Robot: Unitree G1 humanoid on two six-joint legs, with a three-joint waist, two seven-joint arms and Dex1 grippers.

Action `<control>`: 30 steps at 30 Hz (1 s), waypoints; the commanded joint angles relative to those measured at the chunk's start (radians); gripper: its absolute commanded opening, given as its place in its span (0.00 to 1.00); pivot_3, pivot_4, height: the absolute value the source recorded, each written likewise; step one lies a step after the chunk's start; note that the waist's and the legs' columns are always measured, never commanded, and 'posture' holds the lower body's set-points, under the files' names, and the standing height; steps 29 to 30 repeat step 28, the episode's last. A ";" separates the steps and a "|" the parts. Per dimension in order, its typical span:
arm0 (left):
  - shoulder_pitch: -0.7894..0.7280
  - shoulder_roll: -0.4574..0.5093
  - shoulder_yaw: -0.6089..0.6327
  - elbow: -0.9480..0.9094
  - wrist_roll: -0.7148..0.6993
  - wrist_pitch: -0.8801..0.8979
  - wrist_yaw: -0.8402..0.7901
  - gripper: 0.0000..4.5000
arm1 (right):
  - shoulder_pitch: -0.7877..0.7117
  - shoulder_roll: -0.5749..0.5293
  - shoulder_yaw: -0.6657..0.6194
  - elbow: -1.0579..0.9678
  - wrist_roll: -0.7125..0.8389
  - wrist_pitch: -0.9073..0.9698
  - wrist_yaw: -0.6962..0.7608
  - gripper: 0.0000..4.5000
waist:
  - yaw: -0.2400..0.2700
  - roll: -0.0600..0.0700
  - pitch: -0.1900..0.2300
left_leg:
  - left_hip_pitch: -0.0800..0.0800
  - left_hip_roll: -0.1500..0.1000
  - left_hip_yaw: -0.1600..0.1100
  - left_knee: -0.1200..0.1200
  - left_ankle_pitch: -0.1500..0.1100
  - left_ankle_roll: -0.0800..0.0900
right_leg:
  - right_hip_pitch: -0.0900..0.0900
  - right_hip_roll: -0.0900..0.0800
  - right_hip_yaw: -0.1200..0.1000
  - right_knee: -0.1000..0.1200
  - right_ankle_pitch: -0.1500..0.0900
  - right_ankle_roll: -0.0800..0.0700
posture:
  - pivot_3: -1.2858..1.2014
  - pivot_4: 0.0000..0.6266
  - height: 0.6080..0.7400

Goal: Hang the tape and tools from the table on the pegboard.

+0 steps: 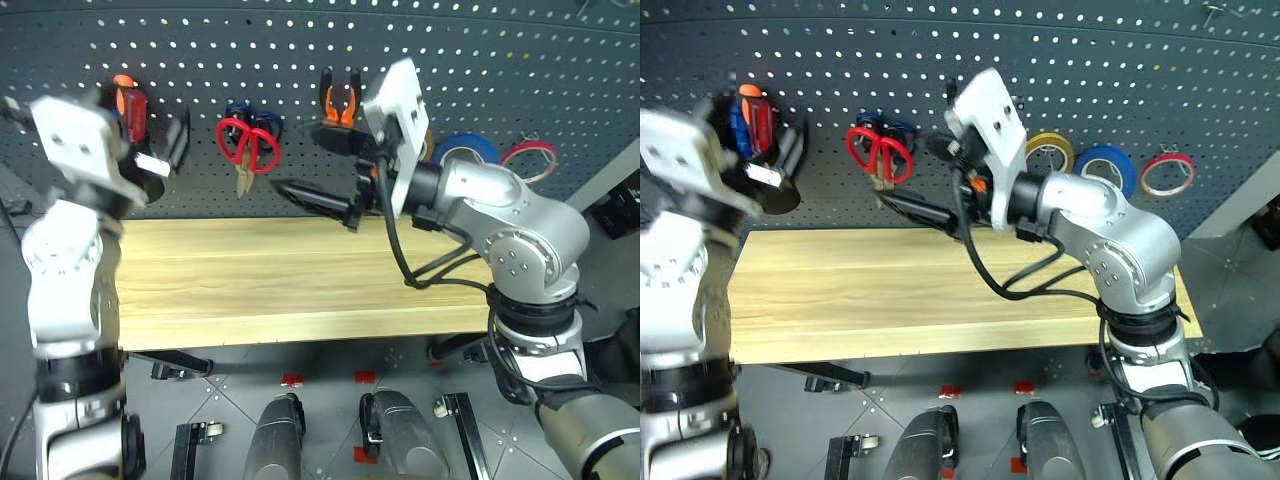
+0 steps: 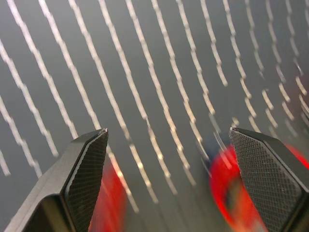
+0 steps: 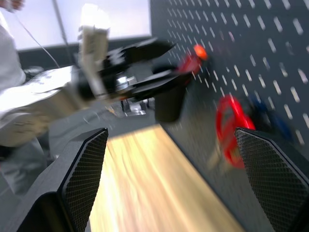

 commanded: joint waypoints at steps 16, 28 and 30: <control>0.249 -0.166 0.060 0.070 0.070 0.060 0.155 0.94 | 0.679 0.034 0.017 0.294 -0.560 -0.820 -0.412 1.00 | 0.022 0.004 -0.054 | 0.006 -0.001 -0.002 0.000 0.000 0.005 | 0.007 0.001 0.000 0.001 0.002 -0.001 | 0.47 0.23 1.00; 0.261 -0.262 0.026 0.126 0.115 0.003 0.205 0.94 | 0.756 0.112 -0.096 0.580 -0.511 -0.996 -0.380 1.00 | 0.011 0.005 -0.093 | 0.018 0.000 0.000 -0.001 0.000 0.005 | 0.017 0.003 0.003 0.000 0.002 -0.001 | 0.47 0.17 1.00; 0.261 -0.262 0.026 0.126 0.115 0.003 0.205 0.94 | 0.756 0.112 -0.096 0.580 -0.511 -0.996 -0.380 1.00 | 0.011 0.005 -0.093 | 0.018 0.000 0.000 -0.001 0.000 0.005 | 0.017 0.003 0.003 0.000 0.002 -0.001 | 0.47 0.17 1.00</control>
